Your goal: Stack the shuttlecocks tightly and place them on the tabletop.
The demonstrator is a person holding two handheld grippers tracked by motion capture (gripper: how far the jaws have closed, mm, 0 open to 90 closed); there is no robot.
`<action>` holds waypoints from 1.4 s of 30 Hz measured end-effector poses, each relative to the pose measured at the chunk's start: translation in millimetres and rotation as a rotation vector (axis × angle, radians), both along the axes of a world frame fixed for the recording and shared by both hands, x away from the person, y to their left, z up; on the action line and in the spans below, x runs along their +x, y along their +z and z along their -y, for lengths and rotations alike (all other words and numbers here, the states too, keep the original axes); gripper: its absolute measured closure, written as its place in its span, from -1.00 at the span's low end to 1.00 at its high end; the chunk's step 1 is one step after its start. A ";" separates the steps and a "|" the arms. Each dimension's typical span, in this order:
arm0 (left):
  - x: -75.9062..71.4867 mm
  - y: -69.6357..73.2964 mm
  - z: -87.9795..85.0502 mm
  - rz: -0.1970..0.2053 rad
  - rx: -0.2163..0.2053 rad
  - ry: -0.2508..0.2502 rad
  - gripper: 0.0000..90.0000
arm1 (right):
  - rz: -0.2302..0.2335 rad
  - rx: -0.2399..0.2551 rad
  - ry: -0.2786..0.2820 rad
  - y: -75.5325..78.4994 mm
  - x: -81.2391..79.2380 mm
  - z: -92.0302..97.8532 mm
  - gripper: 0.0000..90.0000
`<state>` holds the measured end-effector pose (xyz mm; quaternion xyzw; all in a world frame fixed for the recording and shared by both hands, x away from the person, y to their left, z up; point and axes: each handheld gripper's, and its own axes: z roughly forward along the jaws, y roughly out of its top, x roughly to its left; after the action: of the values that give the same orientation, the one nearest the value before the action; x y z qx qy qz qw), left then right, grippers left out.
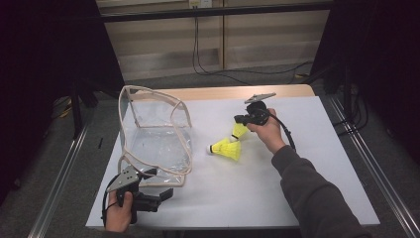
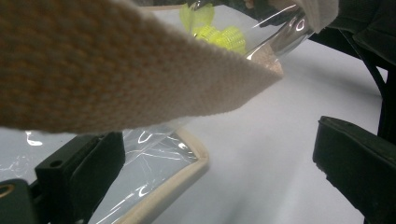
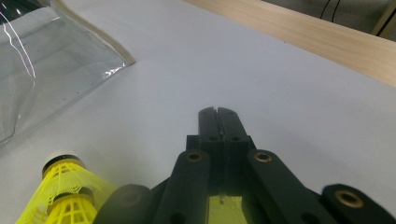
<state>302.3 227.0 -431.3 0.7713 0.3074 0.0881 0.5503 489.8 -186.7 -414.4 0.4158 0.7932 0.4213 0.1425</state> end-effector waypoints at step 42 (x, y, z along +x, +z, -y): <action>-0.3 -0.1 0.2 -0.001 0.004 -0.001 -0.95 | 0.116 0.041 -0.025 15.6 -58.0 37.5 1.00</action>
<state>302.0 226.8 -431.3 0.7727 0.3070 0.0880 0.5485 431.8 -224.2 -398.9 0.4033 0.7698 0.4589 0.1849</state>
